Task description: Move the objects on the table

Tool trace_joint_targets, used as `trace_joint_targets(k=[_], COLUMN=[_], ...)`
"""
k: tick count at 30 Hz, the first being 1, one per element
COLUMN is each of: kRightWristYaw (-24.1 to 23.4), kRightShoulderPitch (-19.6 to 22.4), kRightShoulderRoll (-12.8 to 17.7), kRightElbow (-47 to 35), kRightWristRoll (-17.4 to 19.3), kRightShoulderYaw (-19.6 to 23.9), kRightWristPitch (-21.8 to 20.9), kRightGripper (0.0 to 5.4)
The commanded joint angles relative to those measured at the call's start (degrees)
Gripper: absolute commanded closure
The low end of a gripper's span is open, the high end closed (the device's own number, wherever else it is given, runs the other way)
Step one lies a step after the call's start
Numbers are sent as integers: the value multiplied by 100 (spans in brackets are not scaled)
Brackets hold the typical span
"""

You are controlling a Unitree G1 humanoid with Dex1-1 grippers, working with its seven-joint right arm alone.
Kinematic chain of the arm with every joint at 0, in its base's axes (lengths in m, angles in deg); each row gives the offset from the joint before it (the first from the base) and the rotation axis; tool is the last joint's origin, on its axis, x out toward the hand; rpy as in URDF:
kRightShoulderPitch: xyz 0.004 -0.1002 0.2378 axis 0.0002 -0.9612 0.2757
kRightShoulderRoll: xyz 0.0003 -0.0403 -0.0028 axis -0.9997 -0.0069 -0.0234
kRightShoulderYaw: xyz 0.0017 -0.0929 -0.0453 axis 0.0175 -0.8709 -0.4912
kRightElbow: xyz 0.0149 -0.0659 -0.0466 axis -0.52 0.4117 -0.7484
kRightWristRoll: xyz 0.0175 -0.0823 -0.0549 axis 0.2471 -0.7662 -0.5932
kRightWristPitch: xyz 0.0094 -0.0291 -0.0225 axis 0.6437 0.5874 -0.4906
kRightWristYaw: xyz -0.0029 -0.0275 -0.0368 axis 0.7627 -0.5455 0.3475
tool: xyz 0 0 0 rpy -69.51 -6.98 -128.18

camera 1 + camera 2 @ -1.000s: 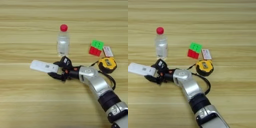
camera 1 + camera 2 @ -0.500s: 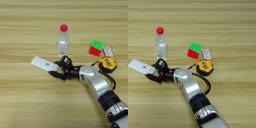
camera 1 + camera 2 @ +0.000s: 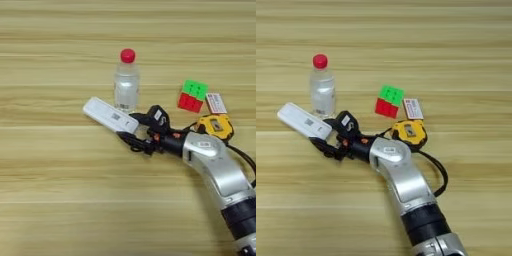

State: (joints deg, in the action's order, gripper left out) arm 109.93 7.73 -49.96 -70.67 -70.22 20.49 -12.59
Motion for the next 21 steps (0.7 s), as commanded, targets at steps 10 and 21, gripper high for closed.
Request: trace_joint_targets(k=[10,21], kRightWristYaw=[-330,-690], kRightShoulderPitch=[-787,-888], kRightShoulderRoll=[553,702], kRightElbow=[-1240,-1173], kRightWristRoll=[241,401], kRightShoulderYaw=[526,1202], kRightWristPitch=[373,282], kRightGripper=[249,249])
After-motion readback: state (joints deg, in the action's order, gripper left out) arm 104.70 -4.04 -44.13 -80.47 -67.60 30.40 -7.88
